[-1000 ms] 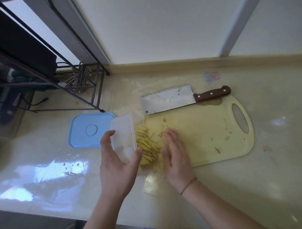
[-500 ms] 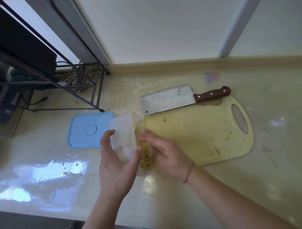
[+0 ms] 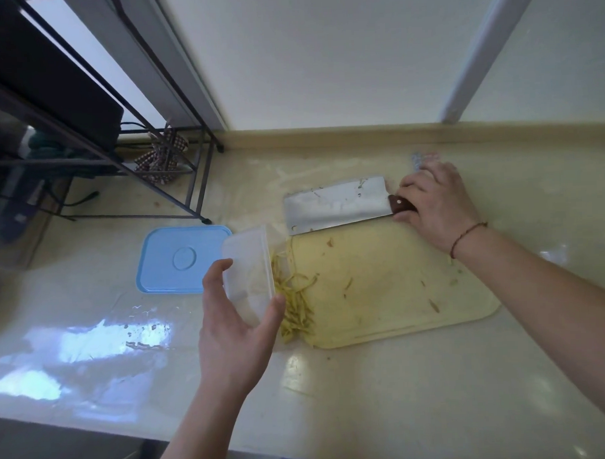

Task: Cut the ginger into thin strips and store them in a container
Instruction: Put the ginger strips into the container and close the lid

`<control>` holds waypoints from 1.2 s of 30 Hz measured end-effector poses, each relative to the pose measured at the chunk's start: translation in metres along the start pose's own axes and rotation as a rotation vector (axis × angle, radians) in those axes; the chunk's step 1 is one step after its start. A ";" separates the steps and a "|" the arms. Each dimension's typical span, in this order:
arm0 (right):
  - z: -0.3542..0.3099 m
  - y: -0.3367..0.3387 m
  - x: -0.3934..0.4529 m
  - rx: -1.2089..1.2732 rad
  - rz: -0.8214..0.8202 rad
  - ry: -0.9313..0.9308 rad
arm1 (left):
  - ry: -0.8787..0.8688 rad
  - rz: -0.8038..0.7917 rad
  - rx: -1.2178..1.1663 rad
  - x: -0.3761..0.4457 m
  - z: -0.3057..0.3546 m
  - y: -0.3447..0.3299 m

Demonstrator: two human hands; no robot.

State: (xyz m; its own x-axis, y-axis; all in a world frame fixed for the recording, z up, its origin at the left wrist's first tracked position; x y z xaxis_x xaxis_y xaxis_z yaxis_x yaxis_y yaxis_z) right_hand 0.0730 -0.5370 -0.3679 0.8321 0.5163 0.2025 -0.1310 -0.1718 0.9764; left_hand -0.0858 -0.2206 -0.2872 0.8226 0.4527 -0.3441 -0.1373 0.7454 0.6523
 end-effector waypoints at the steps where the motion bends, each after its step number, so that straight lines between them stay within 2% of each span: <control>1: -0.005 0.008 -0.002 -0.048 0.060 0.046 | 0.000 0.002 0.000 0.000 0.000 0.000; 3: -0.015 0.029 -0.010 -0.103 0.104 0.067 | 0.010 0.005 0.007 0.001 0.000 0.000; 6: -0.028 0.067 -0.047 0.038 0.149 -0.095 | 0.014 0.014 0.022 0.001 -0.001 -0.001; 8: -0.027 0.085 -0.088 0.332 0.170 -0.319 | 0.010 0.021 0.024 0.001 -0.002 -0.001; 11: -0.025 0.094 -0.145 0.834 0.225 -0.763 | 0.020 0.020 0.018 0.002 -0.001 -0.001; 14: -0.029 0.084 -0.189 1.018 0.179 -1.019 | 0.021 0.018 0.015 0.000 0.001 -0.001; 20: -0.042 0.064 -0.217 0.849 0.014 -0.976 | 0.026 0.020 0.003 -0.003 0.005 -0.002; 24: -0.064 0.053 -0.208 0.741 -0.028 -0.955 | 0.029 0.022 0.001 -0.004 0.007 -0.001; 30: -0.117 0.034 -0.185 0.821 -0.061 -0.895 | 0.022 0.014 -0.011 -0.005 0.007 -0.001; 36: -0.176 0.028 -0.149 1.044 -0.116 -0.823 | 0.028 -0.003 -0.044 -0.005 0.007 -0.001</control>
State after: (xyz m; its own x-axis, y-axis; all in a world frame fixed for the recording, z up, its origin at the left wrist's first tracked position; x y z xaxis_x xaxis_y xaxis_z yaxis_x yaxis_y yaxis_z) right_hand -0.1498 -0.4706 -0.3575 0.9393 -0.0181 -0.3425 0.1264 -0.9101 0.3946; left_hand -0.0858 -0.2270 -0.2814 0.8070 0.4640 -0.3652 -0.1601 0.7673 0.6210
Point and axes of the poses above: each hand's wrist, its own x-axis towards the middle knuckle, its own y-axis out of the back of the hand, z = x × y, the point moved 4 cm from there along x, towards the middle knuckle, and after that the axes turned 13 degrees about y, right-handed, at the moved point
